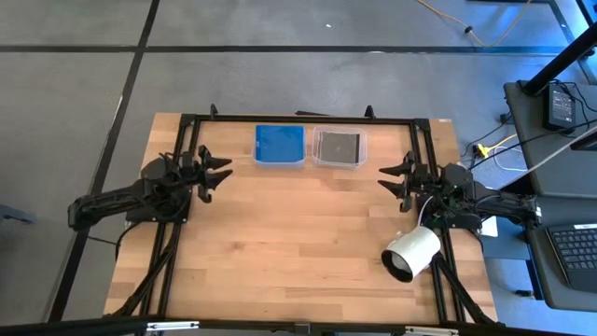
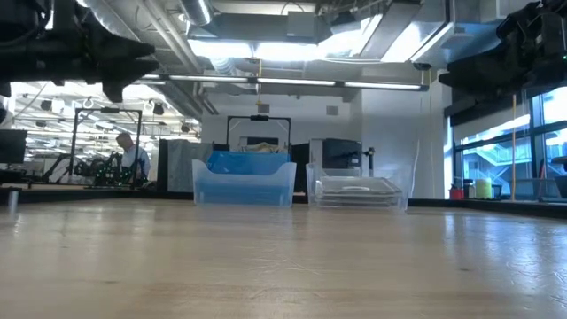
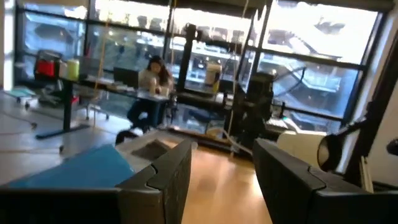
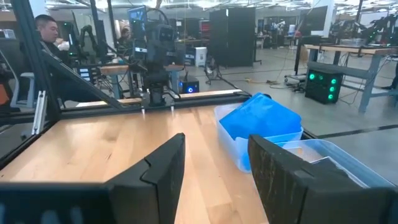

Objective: Pick & place jewel cases by type
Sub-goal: Return to Home Position

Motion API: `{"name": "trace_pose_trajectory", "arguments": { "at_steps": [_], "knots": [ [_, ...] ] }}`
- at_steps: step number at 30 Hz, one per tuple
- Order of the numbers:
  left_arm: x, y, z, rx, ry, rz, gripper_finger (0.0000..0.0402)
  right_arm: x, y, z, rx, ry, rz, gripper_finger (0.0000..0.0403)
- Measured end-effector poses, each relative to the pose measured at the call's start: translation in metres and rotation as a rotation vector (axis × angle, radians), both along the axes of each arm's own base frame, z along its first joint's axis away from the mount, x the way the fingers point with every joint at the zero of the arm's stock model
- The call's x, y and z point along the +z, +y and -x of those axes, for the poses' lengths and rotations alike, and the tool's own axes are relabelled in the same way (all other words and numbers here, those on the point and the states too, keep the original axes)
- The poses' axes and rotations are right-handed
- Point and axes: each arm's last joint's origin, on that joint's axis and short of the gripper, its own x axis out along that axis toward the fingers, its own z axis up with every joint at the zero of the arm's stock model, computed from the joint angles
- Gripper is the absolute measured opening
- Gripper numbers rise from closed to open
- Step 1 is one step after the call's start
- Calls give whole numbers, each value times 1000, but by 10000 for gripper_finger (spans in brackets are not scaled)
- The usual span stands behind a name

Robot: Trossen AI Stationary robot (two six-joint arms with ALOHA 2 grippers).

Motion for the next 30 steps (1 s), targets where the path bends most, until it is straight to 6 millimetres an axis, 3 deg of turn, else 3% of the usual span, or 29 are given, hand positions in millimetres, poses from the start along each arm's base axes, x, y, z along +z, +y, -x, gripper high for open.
{"name": "trace_pose_trajectory", "arguments": {
  "at_steps": [10,17,23,30],
  "knots": [
    [-11,1,-2,10,84,140,169,0,-4,1,-130,5,23,179],
    [-12,1,-2,4,83,162,169,-16,-3,-6,-67,-64,63,179],
    [-12,1,-2,5,86,150,169,-10,-2,-5,-45,-98,90,179],
    [-12,1,-2,5,86,149,169,-21,-2,-6,-38,8,46,179]
  ]
}}
